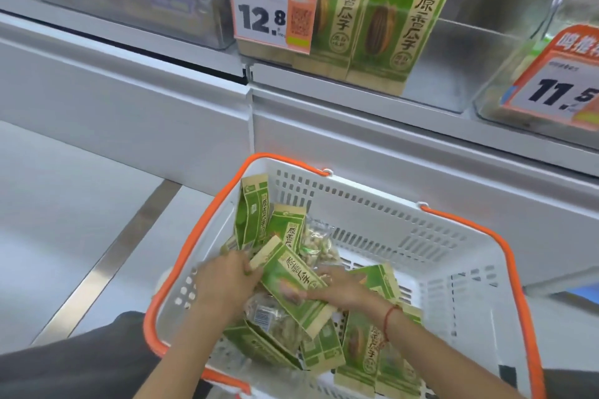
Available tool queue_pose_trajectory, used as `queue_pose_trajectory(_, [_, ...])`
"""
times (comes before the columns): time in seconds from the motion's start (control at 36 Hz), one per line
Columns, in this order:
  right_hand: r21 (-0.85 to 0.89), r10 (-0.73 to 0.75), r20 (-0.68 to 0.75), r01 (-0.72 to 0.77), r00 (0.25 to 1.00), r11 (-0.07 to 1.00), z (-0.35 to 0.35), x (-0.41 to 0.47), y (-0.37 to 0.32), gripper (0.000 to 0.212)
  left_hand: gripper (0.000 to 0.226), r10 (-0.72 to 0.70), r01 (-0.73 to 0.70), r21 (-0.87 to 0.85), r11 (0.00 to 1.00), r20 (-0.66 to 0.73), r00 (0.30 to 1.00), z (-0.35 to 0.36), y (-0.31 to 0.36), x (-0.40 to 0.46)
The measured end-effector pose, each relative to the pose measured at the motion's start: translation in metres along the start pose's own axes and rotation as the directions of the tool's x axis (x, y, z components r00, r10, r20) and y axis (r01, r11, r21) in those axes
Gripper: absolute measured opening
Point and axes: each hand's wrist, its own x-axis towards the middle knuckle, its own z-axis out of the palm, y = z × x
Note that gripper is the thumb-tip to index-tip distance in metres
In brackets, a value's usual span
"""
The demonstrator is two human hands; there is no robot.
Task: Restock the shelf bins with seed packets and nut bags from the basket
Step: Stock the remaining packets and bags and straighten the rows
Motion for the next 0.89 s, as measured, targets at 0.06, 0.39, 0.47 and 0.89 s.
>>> queue_pose_trajectory(0.06, [0.174, 0.005, 0.002, -0.005, 1.0, 0.985, -0.012, -0.003, 0.007, 0.075, 0.049, -0.014, 0.028, -0.136, 0.99, 0.1, 0.995, -0.003, 0.006, 0.0])
queue_pose_trajectory(0.39, [0.134, -0.129, 0.011, 0.126, 0.992, 0.983, -0.01, 0.018, -0.039, 0.055, 0.023, -0.055, -0.04, -0.784, 0.619, -0.094, 0.994, -0.018, 0.025, 0.019])
queue_pose_trajectory(0.47, [-0.02, -0.04, -0.141, 0.038, 0.989, 0.999, 0.004, 0.047, -0.048, 0.063, 0.025, -0.123, -0.105, -0.685, 0.721, -0.276, 0.953, -0.023, 0.01, 0.025])
queue_pose_trajectory(0.89, [0.09, 0.057, -0.322, -0.029, 0.945, 0.995, 0.005, 0.062, -0.051, 0.033, 0.02, -0.06, -0.061, -0.784, 0.618, -0.124, 0.99, -0.037, 0.011, 0.029])
